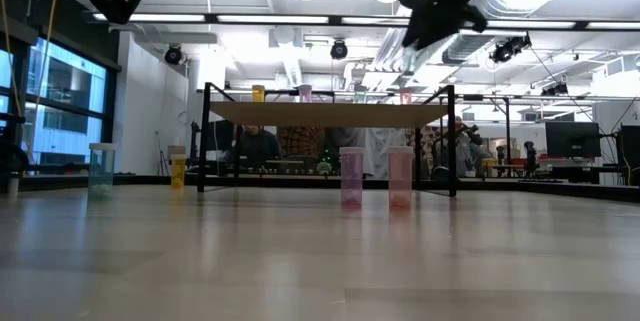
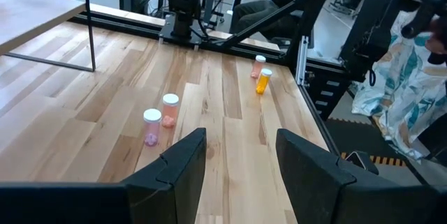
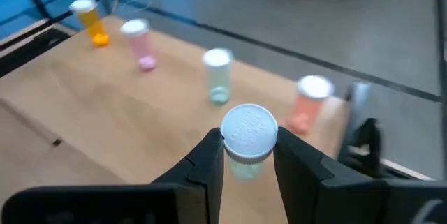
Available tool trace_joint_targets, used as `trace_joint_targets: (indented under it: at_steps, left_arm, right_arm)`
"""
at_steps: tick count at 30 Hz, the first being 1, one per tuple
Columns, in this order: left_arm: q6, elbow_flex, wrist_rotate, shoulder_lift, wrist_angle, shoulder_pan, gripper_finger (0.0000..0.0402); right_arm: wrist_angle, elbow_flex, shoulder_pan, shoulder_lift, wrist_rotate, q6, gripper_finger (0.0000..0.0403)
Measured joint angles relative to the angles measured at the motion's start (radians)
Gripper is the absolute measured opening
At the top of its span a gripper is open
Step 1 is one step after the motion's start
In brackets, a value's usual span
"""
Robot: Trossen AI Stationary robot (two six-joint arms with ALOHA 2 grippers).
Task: Pick and place medicine bottles onto shelf by color
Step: Put the top green pill bottle on the shelf aligned with the other green pill bottle
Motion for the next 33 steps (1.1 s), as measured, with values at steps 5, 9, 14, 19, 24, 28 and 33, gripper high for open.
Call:
trace_joint_targets:
  at_steps: [5, 9, 14, 19, 24, 28, 33]
  left_arm:
    - [0.0, 0.0, 0.0, 0.0, 0.0, 0.0, 0.0165]
    - [0.0, 0.0, 0.0, 0.0, 0.0, 0.0, 0.0165]
    - [0.0, 0.0, 0.001, 0.0, 0.0, 0.0, 0.0165]
    - [0.0, 0.0, 0.001, 0.0, 0.0, 0.0, 0.0165]
    - [0.0, 0.0, 0.001, 0.0, -0.002, 0.0, 0.0165]
    - [0.0, 0.0, 0.001, 0.0, -0.002, 0.0, 0.0165]
    - [0.0, 0.0, 0.001, 0.0, -0.002, 0.0, 0.0165]
  right_arm:
    - [0.086, 0.0, -0.001, 0.057, -0.044, -0.038, 0.0092]
    - [0.157, 0.0, -0.014, 0.095, -0.081, -0.062, 0.0092]
    - [0.236, 0.001, -0.039, 0.138, -0.141, -0.087, 0.0092]
    - [0.228, 0.055, -0.063, 0.182, -0.171, -0.111, 0.0092]
    - [0.193, 0.098, -0.068, 0.217, -0.183, -0.119, 0.0092]
    - [0.172, 0.098, -0.068, 0.239, -0.184, -0.115, 0.0092]
    - [0.179, 0.098, -0.068, 0.252, -0.194, -0.112, 0.0092]
